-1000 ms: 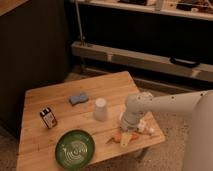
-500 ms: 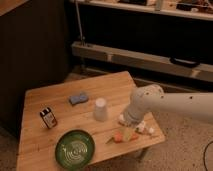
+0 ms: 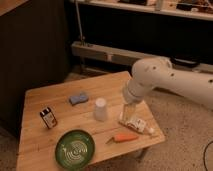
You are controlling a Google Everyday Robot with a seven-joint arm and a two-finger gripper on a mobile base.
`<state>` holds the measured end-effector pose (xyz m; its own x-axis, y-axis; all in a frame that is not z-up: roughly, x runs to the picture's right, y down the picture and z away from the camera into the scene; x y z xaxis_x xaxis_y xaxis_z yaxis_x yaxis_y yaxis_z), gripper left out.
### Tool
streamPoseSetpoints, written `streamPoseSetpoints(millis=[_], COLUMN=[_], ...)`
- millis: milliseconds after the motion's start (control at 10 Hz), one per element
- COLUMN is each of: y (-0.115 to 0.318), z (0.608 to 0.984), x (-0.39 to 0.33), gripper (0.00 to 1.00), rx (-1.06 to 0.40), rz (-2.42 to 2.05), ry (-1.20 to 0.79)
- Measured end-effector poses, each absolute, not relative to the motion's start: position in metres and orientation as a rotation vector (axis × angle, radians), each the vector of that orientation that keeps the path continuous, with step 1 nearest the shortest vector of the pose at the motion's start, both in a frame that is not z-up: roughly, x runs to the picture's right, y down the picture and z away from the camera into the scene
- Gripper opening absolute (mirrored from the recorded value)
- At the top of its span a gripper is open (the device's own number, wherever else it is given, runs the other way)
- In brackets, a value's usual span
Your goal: Place the ceramic cup over the eraser
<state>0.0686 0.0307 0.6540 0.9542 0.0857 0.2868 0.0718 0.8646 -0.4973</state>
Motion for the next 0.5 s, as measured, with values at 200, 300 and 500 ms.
streamPoseSetpoints(millis=[200,300,500], y=[-0.01,-0.022,-0.023], z=[0.656,0.661,0.673], x=[0.036,0.027,0.023], gripper=[0.8,0.8,0.8], rx=[-0.525,-0.531,-0.534], rz=[-0.022,-0.024,-0.023], ry=[-0.378,-0.436,-0.537])
